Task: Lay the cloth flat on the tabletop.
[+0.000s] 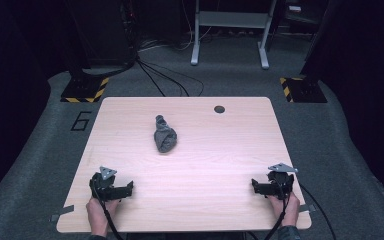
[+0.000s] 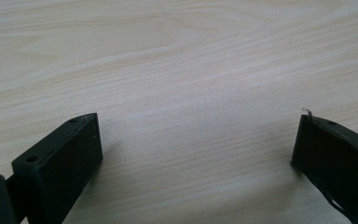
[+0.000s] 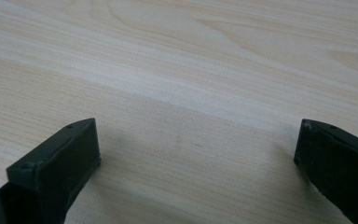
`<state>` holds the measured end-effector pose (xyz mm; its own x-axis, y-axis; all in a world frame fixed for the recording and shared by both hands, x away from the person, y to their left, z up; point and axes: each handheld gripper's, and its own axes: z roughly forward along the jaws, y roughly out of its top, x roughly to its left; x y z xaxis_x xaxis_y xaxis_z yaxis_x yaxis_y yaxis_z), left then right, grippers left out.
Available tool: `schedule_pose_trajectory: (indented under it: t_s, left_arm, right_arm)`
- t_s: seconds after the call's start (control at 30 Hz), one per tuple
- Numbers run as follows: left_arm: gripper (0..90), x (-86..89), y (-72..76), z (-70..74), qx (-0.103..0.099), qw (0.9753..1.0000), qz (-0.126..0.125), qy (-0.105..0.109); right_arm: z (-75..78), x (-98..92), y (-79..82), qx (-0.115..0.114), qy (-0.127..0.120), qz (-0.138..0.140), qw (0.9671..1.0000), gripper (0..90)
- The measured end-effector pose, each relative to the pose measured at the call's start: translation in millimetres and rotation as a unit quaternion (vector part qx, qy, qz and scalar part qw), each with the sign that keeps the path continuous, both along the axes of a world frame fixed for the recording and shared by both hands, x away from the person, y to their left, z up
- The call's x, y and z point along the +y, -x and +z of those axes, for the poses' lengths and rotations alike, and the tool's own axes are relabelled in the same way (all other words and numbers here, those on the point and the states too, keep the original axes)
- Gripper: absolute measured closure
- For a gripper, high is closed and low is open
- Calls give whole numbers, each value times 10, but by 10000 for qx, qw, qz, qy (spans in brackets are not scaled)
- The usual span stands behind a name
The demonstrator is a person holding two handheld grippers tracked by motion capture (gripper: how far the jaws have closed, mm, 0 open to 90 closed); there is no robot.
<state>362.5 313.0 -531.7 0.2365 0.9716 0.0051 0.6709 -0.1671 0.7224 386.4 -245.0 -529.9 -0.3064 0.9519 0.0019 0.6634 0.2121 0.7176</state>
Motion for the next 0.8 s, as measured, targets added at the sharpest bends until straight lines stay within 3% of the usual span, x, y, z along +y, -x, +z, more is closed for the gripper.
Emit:
schedule_pose_trajectory:
  t_s: [0.63,0.8]
  left_arm:
    - [11,19,-24,3,5,9999,-108,-19]
    - [12,5,-35,7,25,10000,8,70]
  right_arm:
    - [1,1,-12,9,-2,23,10000,0]
    - [2,0,-11,17,4,27,10000,0]
